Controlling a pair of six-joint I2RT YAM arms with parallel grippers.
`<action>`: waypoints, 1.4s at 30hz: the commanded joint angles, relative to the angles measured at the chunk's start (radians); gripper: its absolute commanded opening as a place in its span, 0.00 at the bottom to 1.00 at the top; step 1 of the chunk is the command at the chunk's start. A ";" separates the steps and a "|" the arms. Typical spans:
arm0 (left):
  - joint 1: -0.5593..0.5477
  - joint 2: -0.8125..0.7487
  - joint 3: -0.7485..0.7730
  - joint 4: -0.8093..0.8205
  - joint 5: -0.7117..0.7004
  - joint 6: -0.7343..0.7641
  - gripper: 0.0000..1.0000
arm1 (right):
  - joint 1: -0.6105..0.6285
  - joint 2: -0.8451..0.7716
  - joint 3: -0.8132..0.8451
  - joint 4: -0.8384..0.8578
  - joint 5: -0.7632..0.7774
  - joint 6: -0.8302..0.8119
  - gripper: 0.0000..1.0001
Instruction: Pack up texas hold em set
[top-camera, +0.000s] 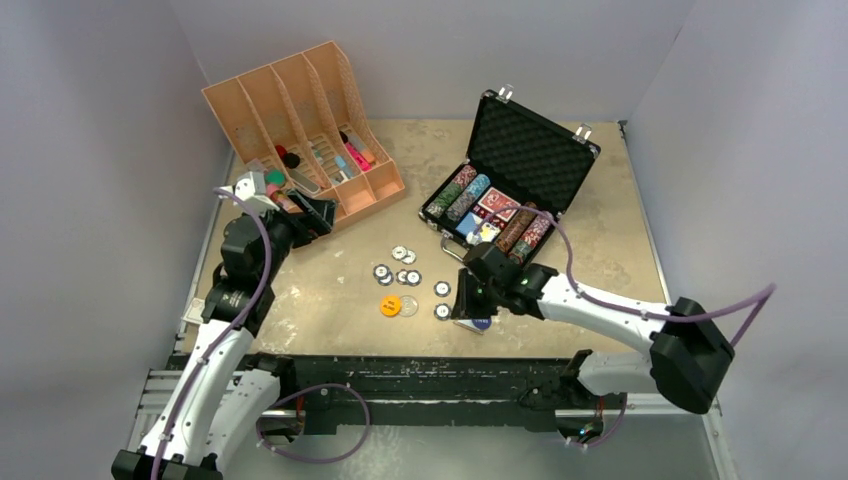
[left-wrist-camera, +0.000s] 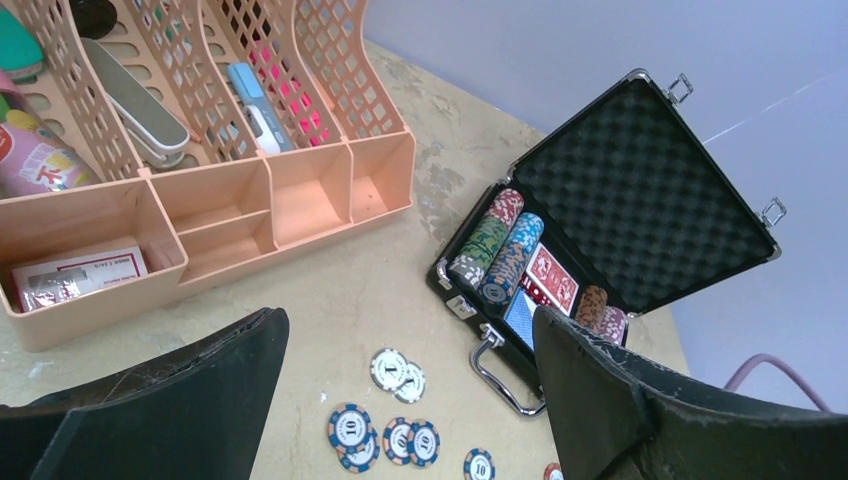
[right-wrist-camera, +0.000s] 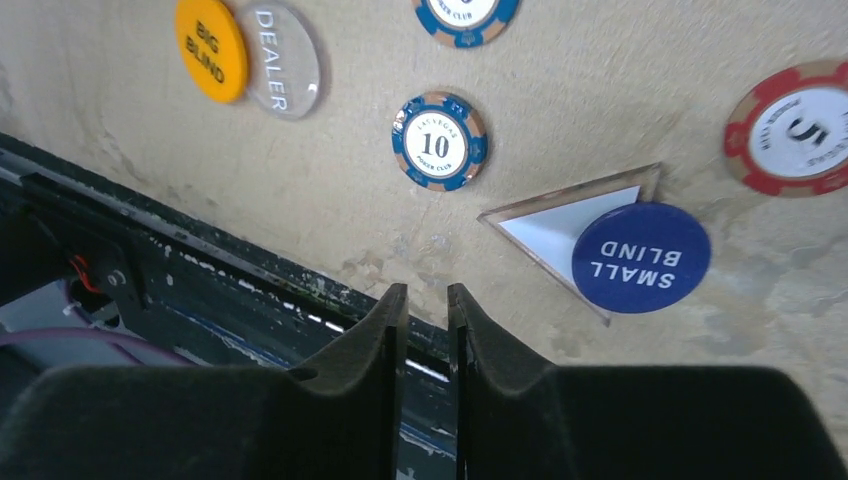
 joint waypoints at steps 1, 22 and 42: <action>0.007 0.009 0.016 0.034 0.030 0.018 0.91 | 0.043 0.058 -0.003 0.047 0.045 0.088 0.29; 0.007 0.017 0.012 0.026 0.065 0.031 0.88 | 0.066 0.238 0.042 -0.125 0.296 0.141 0.76; 0.008 0.037 0.021 0.015 0.058 0.043 0.88 | 0.097 0.226 0.081 -0.198 0.323 0.086 0.84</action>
